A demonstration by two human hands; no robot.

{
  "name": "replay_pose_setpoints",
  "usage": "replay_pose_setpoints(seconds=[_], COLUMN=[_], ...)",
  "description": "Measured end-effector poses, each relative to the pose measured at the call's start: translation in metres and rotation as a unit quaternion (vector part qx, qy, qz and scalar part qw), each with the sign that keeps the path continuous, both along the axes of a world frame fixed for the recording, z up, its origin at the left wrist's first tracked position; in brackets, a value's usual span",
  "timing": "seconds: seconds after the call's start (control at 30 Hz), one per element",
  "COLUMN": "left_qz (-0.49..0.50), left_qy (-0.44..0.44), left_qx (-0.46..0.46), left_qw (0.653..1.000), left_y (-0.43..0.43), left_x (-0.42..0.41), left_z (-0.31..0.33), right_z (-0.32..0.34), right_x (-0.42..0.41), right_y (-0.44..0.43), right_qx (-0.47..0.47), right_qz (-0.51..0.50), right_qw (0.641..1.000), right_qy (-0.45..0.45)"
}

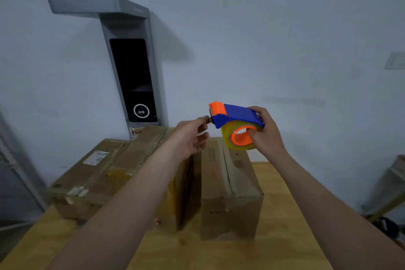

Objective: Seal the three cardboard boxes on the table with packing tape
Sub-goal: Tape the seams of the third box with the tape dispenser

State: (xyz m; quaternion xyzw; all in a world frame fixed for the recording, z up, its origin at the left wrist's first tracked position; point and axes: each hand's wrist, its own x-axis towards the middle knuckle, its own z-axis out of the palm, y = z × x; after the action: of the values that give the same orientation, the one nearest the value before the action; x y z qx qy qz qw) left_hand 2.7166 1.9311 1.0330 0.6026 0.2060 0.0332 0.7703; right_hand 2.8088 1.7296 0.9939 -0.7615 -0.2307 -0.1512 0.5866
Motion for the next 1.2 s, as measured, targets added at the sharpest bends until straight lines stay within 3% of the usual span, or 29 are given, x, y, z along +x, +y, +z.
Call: replay_pose_setpoints(seconds=[0.13,0.4,0.63,0.87,1.07,1.2], left_qz=[0.013,0.034,-0.002,-0.015,-0.002,0.046], left_qy=[0.01,0.003,0.027,0.046,0.019,0.047], left_qx=[0.039,0.214,0.264,0.285,0.358,0.327], left_qw=[0.999,0.976,0.964,0.957,0.934,0.943], left_y=[0.009,0.008,-0.002,-0.009,-0.018,0.003], left_x=[0.0,0.003,-0.001,-0.007,-0.002,0.0], left_z=[0.004,-0.034,-0.097,-0.163,-0.194,-0.206], right_z=[0.005,-0.016,-0.072,-0.122,-0.148,-0.161], right_x=[0.0,-0.003,-0.009,-0.019,-0.015,0.0], right_y=[0.003,-0.021,-0.049,-0.08,-0.087,-0.105], right_qx=[-0.017,-0.191,-0.295,-0.32,-0.316,-0.296], right_qz=[0.001,0.012,0.017,0.032,0.023,-0.022], right_qw=[0.999,0.974,0.949,0.944,0.946,0.953], right_qy=[-0.036,-0.122,-0.105,-0.074,-0.075,-0.063])
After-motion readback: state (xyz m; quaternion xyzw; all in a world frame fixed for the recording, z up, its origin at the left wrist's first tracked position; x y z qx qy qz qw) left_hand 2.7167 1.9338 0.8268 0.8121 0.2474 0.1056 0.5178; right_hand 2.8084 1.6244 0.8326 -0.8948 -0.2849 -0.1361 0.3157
